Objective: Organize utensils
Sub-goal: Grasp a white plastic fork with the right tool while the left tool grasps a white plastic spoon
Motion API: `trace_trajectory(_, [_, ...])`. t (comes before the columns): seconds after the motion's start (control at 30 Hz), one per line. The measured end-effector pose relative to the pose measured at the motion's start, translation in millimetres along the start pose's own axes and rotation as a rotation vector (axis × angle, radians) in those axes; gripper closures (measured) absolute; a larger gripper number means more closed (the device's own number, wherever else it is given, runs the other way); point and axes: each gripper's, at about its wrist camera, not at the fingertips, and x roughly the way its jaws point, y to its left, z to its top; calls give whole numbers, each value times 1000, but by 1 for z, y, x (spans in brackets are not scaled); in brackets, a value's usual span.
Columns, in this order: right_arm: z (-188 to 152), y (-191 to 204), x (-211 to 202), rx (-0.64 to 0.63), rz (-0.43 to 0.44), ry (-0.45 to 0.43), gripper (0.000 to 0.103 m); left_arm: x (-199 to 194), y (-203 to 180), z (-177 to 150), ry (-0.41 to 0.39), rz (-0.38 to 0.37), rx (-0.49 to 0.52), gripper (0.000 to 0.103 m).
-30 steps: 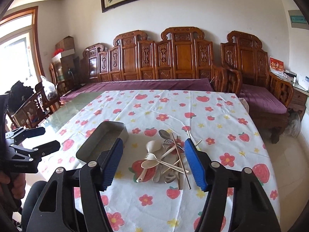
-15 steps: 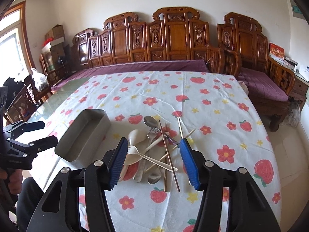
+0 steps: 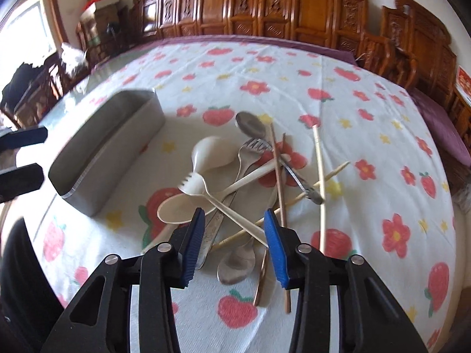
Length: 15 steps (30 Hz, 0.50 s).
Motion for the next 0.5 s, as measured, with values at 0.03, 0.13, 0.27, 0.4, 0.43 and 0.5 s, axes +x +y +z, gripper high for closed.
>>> trace_trajectory(0.03, [0,1,9,-21,7,21,60,1,0,-1,4,-5,-2,23])
trace_trajectory(0.13, [1,5,28,-77,7,68,62,4,0,-2,18,-6,-4,25])
trace_trajectory(0.27, [4,8,36,-119,7,87,72,8,1,-5,30,-3,-6,25])
trace_trajectory(0.4, [2,15,35,-169,19,98,84,8,0,-5,33,-2,-12,25])
trace_trajectory(0.43, [1,16,34,-180,26,98,86,8,0,-5,33,0,-13,25])
trace_trajectory(0.5, [0,15,31,-185,36,97,91,9,1,-5,32,0,-12,25])
